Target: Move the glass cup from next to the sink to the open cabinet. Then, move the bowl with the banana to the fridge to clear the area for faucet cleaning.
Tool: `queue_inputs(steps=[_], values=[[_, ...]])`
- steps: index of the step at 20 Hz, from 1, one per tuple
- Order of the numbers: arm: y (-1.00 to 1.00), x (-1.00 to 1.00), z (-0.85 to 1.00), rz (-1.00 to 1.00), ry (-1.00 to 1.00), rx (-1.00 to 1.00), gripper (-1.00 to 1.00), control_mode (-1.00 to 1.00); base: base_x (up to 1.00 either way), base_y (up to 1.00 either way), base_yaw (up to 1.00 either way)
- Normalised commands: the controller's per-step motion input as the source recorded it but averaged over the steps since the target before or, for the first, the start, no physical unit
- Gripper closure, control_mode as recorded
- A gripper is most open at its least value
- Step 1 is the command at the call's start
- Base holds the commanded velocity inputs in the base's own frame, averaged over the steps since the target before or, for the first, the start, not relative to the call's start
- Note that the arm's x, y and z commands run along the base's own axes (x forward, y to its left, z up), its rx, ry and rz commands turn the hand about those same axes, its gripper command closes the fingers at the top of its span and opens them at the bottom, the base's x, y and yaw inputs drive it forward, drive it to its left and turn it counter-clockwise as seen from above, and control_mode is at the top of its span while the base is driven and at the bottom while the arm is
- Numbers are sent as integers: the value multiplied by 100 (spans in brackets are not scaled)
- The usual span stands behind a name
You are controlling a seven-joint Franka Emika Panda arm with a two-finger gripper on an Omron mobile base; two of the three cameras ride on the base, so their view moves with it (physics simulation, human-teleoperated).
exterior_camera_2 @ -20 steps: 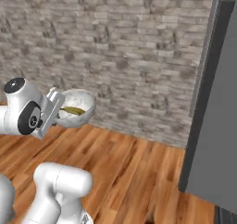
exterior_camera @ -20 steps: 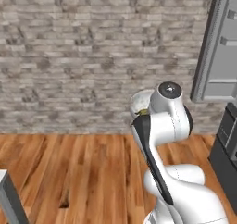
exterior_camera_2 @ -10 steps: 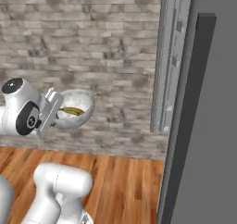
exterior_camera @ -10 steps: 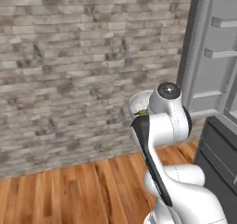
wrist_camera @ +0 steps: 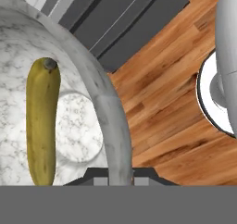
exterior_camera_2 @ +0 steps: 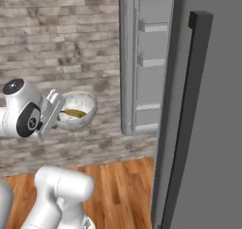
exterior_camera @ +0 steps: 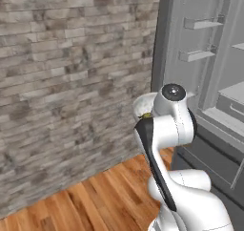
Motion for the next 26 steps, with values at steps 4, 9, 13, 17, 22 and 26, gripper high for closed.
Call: queue_inputs(steps=[4,9,13,17,22,26], values=[[0,0,0,0,0,0,100,100,-6,31,-29],[0,0,0,0,0,0,100,100,19,3,-39],[0,0,0,0,0,0,100,100,0,0,-66],[0,0,0,0,0,0,100,100,17,1,-65],[0,0,0,0,0,0,100,100,76,36,-59],[0,0,0,0,0,0,100,100,89,99,-42]])
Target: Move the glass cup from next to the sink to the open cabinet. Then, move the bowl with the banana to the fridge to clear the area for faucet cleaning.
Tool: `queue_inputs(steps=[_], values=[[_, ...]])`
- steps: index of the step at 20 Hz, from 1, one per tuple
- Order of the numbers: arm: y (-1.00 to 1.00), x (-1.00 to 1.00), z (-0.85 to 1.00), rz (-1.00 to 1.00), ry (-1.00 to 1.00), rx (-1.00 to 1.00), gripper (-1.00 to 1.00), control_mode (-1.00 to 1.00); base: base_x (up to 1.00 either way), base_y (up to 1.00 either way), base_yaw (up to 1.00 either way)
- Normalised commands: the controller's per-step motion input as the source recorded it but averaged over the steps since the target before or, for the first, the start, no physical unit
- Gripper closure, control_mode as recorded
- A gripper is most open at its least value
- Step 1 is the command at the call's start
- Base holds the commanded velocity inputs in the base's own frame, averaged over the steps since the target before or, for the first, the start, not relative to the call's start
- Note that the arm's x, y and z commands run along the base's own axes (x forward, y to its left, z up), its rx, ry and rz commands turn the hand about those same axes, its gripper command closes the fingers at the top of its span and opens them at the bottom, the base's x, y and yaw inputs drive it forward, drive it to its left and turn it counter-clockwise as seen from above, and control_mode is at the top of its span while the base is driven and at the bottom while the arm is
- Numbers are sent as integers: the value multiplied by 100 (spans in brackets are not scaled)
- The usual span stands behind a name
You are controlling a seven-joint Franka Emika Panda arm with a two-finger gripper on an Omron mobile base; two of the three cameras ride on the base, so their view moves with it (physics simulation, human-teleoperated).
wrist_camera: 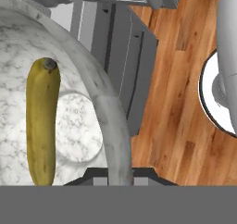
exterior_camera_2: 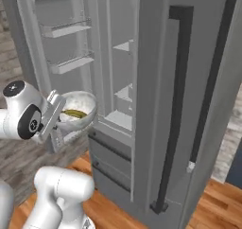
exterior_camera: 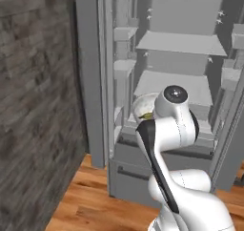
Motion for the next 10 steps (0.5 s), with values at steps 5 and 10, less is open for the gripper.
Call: queue_inputs(steps=[5,10], values=[[0,0,0,0,0,0,100,100,44,59,-40],[0,0,0,0,0,0,100,100,5,-21,-53]])
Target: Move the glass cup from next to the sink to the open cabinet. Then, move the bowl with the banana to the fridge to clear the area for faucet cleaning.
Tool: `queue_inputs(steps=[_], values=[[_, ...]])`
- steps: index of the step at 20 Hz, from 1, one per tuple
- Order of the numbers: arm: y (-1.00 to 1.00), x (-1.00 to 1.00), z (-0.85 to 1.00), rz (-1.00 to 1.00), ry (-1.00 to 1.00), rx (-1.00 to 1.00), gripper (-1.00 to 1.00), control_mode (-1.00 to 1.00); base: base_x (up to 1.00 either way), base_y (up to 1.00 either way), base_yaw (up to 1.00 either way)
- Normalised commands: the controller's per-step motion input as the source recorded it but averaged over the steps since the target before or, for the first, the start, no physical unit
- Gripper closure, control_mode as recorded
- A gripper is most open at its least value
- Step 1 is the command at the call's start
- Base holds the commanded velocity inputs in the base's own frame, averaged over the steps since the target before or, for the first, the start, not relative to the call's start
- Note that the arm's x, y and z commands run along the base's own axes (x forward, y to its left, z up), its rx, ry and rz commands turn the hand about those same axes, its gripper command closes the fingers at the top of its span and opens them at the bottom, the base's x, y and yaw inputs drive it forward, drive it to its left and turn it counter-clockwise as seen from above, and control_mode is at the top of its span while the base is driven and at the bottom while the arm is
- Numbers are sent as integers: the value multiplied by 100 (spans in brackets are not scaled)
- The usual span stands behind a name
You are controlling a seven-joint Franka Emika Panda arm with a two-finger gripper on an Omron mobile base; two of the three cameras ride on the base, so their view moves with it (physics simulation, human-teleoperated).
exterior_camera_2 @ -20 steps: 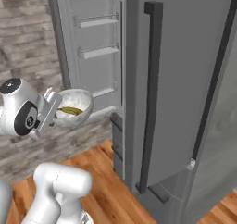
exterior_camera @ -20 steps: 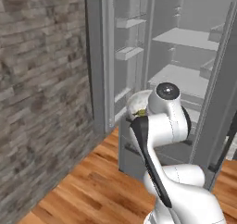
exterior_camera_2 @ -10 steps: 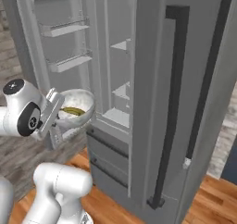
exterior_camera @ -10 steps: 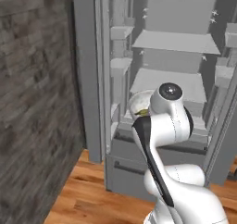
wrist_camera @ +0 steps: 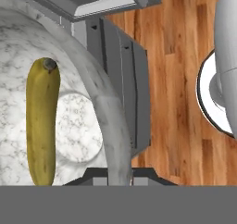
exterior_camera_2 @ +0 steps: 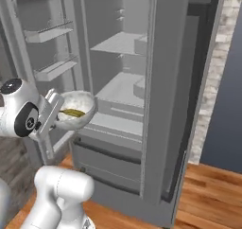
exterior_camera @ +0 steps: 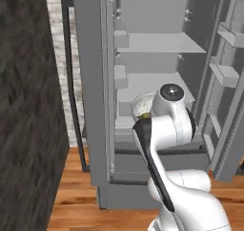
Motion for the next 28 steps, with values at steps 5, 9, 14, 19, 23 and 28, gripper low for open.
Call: queue_inputs(steps=[5,9,14,19,23,28], values=[[0,0,0,0,0,0,100,100,-4,-23,-45],[0,0,0,0,0,0,100,100,56,0,-13],[0,0,0,0,0,0,100,100,71,3,-10],[0,0,0,0,0,0,100,100,37,37,-23],[0,0,0,0,0,0,100,100,49,21,-27],[0,0,0,0,0,0,100,100,60,21,-12]])
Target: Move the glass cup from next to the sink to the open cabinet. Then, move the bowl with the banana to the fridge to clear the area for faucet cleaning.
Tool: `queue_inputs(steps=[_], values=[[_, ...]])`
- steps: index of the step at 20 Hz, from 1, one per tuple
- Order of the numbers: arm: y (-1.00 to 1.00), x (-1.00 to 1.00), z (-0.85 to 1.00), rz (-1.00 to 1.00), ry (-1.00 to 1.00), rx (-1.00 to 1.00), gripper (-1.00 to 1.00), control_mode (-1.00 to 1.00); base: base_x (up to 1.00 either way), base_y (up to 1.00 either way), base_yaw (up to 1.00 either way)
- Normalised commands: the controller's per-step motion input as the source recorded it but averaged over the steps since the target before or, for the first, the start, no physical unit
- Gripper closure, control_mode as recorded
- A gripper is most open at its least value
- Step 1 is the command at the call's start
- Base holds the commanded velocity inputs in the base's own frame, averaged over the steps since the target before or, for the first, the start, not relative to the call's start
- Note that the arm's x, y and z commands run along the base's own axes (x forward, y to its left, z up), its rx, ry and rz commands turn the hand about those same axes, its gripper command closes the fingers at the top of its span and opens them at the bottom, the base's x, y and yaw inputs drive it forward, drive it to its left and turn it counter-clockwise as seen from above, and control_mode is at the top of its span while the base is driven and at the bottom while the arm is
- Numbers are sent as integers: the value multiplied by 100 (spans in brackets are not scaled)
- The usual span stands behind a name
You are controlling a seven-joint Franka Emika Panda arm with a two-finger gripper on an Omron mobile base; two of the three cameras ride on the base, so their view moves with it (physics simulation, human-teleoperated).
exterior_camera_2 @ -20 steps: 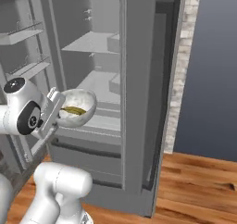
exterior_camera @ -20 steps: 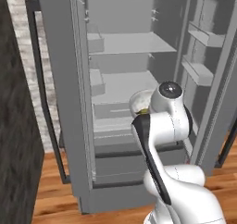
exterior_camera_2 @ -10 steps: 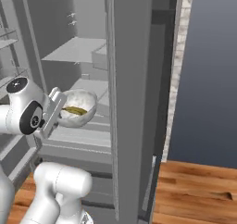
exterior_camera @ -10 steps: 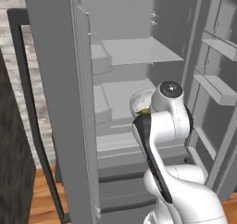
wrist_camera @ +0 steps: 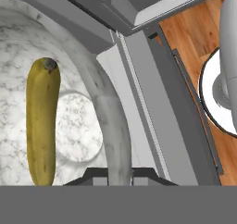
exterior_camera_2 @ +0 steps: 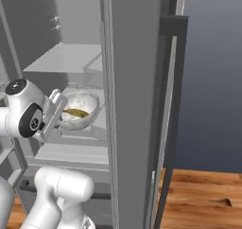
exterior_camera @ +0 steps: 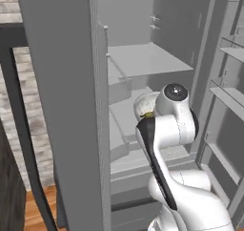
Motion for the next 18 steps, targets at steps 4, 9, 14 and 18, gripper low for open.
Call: queue_inputs(steps=[4,9,14,18], values=[[0,0,0,0,0,0,100,100,74,0,-5],[0,6,18,0,0,0,100,-100,45,0,-1],[0,-20,78,9,-9,0,100,-100,0,0,0],[0,-31,99,8,-5,0,100,-100,0,0,0]])
